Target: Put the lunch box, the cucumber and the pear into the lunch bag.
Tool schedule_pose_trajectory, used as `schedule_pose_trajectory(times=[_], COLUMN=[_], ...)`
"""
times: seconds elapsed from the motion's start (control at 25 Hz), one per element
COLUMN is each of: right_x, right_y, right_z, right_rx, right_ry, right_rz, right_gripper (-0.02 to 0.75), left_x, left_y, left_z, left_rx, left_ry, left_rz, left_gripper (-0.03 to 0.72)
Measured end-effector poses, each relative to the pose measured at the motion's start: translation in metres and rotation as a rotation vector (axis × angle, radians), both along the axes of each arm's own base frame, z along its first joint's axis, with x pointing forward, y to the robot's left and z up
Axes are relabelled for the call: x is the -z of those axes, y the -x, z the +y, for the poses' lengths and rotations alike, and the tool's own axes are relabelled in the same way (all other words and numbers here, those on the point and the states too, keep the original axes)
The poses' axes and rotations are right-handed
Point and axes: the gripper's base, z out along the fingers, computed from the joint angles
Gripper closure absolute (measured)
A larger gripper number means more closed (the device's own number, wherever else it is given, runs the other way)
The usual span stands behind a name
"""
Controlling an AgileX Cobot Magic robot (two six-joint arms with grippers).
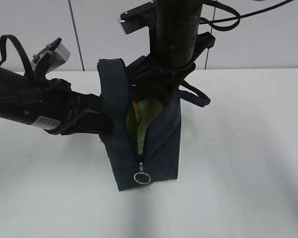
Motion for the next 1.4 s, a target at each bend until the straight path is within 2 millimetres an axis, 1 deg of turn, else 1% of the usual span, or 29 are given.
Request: schedule_pose_trajectory(times=[0.08, 0.12, 0.2, 0.32, 0.4, 0.48, 0.56, 0.8, 0.84, 0.96, 1.08, 1.2, 1.32, 1.4], right_x=[-0.001, -0.002, -0.004, -0.007, -0.014, -0.029, -0.045, -0.098, -0.109, -0.131, -0.154, -0.167, -0.171, -0.163], right_y=[0.000, 0.000, 0.001, 0.003, 0.006, 0.012, 0.018, 0.047, 0.055, 0.073, 0.094, 0.116, 0.140, 0.158], right_z=[0.000, 0.000, -0.001, 0.000, -0.002, -0.006, -0.010, -0.028, -0.031, -0.040, -0.048, -0.059, -0.076, -0.088], right_rx=[0.000, 0.000, 0.000, -0.003, -0.006, -0.008, -0.008, -0.032, -0.052, -0.108, -0.159, -0.184, -0.197, -0.203], right_ry=[-0.002, -0.003, -0.009, -0.025, -0.035, -0.057, -0.078, -0.172, -0.193, -0.237, -0.296, -0.344, -0.347, -0.337], right_rz=[-0.002, -0.004, -0.006, -0.006, -0.017, -0.046, -0.077, -0.176, -0.192, -0.226, -0.259, -0.274, -0.284, -0.264], right_gripper=[0.547, 0.473, 0.385, 0.340, 0.332, 0.328, 0.326, 0.326, 0.326, 0.326, 0.326, 0.326, 0.327, 0.327], left_x=[0.001, 0.001, 0.000, -0.006, -0.014, -0.022, -0.030, -0.053, -0.057, -0.065, -0.067, -0.066, -0.066, -0.065], left_y=[0.000, -0.001, -0.001, 0.001, 0.004, 0.007, 0.011, 0.027, 0.029, 0.034, 0.038, 0.041, 0.042, 0.042], left_z=[0.000, 0.000, 0.000, 0.002, 0.003, 0.004, 0.006, 0.012, 0.013, 0.016, 0.016, 0.015, 0.015, 0.015], left_rx=[0.000, -0.002, -0.005, -0.004, -0.002, 0.001, 0.007, 0.051, 0.056, 0.063, 0.083, 0.112, 0.124, 0.127], left_ry=[-0.003, -0.003, -0.006, -0.007, -0.002, 0.006, 0.011, 0.002, -0.002, -0.005, 0.000, -0.004, -0.006, -0.013], left_rz=[0.003, 0.000, -0.007, -0.033, -0.062, -0.089, -0.116, -0.207, -0.225, -0.262, -0.257, -0.242, -0.235, -0.237], left_gripper=[0.659, 0.637, 0.573, 0.415, 0.332, 0.290, 0.272, 0.265, 0.265, 0.265, 0.265, 0.265, 0.265, 0.265])
